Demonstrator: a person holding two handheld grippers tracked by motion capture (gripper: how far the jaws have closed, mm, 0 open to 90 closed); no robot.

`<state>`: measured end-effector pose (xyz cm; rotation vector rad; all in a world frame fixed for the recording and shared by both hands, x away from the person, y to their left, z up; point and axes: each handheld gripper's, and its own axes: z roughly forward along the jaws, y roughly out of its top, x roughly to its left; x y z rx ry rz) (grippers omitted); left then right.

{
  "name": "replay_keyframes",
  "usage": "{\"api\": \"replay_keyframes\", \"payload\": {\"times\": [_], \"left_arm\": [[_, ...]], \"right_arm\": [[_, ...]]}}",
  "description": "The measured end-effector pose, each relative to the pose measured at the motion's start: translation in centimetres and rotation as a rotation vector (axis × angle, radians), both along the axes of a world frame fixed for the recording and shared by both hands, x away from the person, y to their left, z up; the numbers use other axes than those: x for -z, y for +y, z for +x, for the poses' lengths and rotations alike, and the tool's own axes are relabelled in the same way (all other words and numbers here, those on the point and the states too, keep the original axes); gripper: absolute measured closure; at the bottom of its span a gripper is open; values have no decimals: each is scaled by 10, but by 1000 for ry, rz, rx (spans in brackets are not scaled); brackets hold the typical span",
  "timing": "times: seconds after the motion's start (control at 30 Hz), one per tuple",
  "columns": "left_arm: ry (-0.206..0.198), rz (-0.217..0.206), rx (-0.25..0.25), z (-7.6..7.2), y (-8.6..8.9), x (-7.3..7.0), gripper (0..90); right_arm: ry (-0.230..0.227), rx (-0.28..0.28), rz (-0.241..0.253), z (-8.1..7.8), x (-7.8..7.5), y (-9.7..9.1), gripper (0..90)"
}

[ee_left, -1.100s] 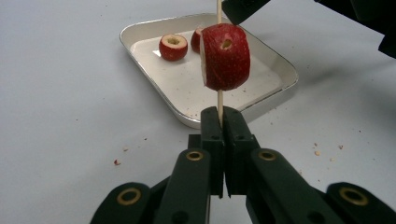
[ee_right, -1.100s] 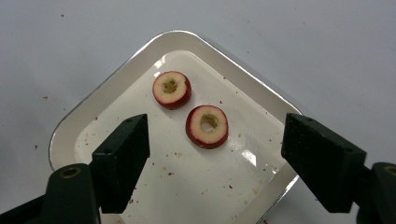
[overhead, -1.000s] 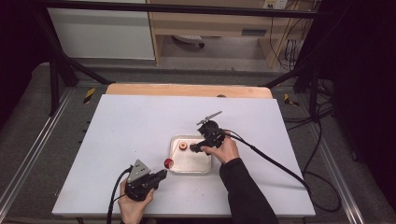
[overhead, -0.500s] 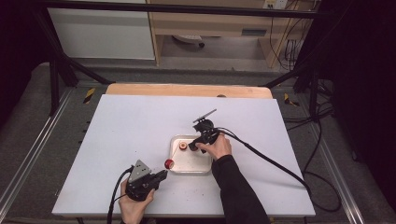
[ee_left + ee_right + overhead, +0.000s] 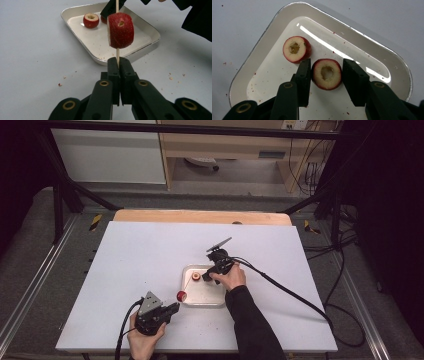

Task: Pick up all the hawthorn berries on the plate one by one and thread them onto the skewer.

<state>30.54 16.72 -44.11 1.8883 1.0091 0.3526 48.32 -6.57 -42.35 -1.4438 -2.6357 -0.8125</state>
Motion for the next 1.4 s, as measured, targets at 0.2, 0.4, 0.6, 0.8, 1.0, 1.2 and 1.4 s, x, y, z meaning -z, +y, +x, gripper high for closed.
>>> {"api": "replay_keyframes", "payload": {"times": [0.2, 0.4, 0.6, 0.8, 1.0, 1.2, 1.4], "left_arm": [[-3, -1, -2, -1, -1, 0, 882], [-8, -12, -2, -3, -6, -1, 882], [-13, -8, 12, -4, -17, -2, 882], [-28, -21, 20, -6, -29, -5, 882], [-26, -43, 28, -8, -43, -7, 882], [-9, -84, 20, -10, -52, -7, 882], [4, -121, 9, -13, -58, -7, 882]], "right_arm": [[-41, 2, 27, -6, -9, -4, 603], [-145, 25, 156, -26, -32, -20, 604], [-228, 65, 283, -47, -40, -45, 604], [-317, 130, 465, -70, -39, -67, 604], [-392, 201, 610, -84, -37, -77, 605], [-429, 231, 722, -93, -34, -76, 605], [-444, 241, 781, -99, -34, -73, 605]]}}
